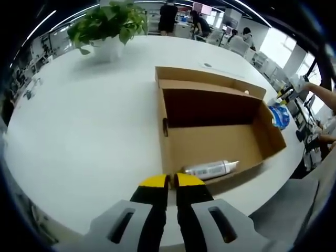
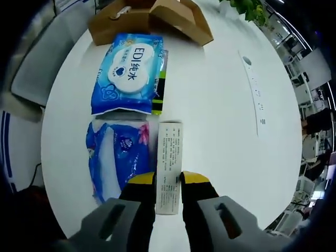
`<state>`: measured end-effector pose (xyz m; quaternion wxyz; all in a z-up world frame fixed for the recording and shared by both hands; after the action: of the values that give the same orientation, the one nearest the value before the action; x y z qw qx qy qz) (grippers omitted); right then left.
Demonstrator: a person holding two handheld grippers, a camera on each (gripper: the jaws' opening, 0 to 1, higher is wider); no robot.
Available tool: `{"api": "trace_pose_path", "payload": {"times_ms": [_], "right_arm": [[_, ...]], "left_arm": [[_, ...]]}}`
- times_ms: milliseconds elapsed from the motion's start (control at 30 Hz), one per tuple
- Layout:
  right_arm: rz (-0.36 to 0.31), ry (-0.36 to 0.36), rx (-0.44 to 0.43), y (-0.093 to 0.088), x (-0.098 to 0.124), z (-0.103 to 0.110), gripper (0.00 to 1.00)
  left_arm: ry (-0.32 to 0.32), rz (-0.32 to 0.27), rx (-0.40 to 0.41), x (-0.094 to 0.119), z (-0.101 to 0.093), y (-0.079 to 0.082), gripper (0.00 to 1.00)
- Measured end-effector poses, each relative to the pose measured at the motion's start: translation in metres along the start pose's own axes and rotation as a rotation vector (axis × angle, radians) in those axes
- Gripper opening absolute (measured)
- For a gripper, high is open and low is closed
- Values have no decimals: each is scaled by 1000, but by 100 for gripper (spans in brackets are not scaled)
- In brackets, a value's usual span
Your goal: Operate the shoe box by opening the lid, removing the specified soft item, and placing it in the target area until the item is outside and the box remains undamaged.
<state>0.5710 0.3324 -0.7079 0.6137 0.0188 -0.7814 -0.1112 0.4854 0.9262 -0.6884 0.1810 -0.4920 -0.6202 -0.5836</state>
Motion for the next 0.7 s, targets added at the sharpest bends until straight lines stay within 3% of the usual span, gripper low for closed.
{"api": "trace_pose_path", "payload": {"times_ms": [700], "right_arm": [[9,-48,-14,0,-2,-12,20]], "left_arm": [[-13,17,-52,-2,-1,1,3]]}}
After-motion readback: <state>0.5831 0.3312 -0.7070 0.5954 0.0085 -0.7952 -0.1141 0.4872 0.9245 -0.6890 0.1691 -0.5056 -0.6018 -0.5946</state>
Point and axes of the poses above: the point that each gripper's makers call its tool centre point, and the gripper's own axes: x roughly backward along the fingers, z roughly to its left, y roughly out of its top, the point moved 4 cm from there along x, roughly backward along the fingers, and after that the axes turned 6 degrees about -y, right-handed, at the moved point
